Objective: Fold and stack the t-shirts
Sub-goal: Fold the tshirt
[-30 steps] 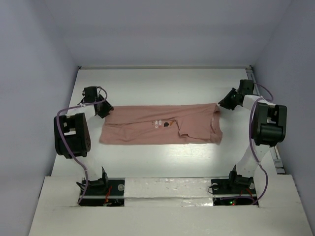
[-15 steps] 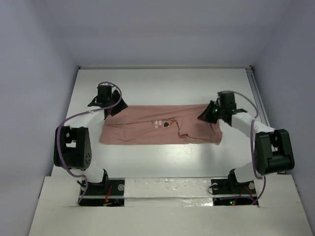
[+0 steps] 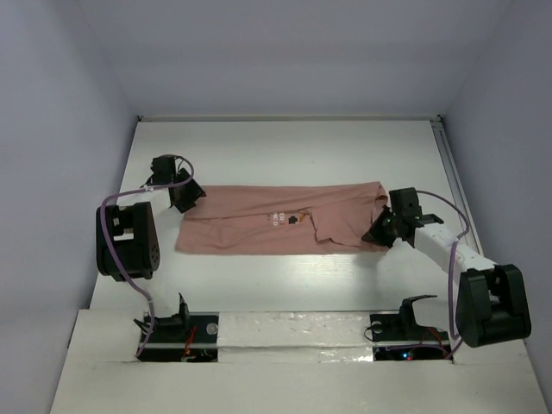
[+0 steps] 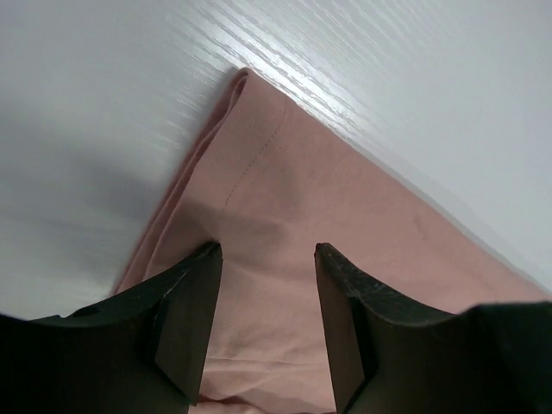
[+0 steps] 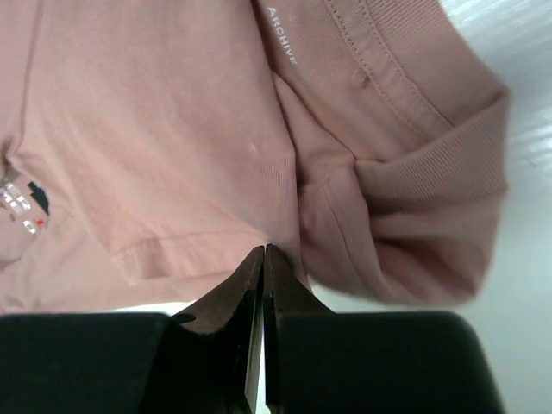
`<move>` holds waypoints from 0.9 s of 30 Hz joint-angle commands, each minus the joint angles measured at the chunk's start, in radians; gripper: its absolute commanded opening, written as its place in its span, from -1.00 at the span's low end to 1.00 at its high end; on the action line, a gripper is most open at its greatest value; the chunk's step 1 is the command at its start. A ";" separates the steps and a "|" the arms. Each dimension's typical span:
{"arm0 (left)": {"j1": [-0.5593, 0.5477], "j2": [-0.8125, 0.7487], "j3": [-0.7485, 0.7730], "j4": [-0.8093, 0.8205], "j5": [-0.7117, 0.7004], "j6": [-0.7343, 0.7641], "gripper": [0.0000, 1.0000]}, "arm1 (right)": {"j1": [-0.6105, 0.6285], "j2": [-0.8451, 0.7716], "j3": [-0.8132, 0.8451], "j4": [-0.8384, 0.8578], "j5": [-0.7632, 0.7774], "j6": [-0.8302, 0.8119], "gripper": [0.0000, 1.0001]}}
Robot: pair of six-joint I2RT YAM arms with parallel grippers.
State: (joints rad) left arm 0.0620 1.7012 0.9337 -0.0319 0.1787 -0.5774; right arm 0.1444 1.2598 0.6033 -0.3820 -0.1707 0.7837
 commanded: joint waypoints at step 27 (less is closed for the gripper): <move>-0.360 -0.598 0.119 -0.224 -0.160 -0.015 -1.00 | 0.090 1.273 1.610 -0.030 -0.142 -0.045 -1.00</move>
State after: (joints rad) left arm -0.2871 1.1751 1.0084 -0.1482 0.0944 -0.6006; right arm 0.1818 2.2326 1.6554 -0.3145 -0.2447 0.7120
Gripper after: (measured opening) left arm 0.003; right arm 0.009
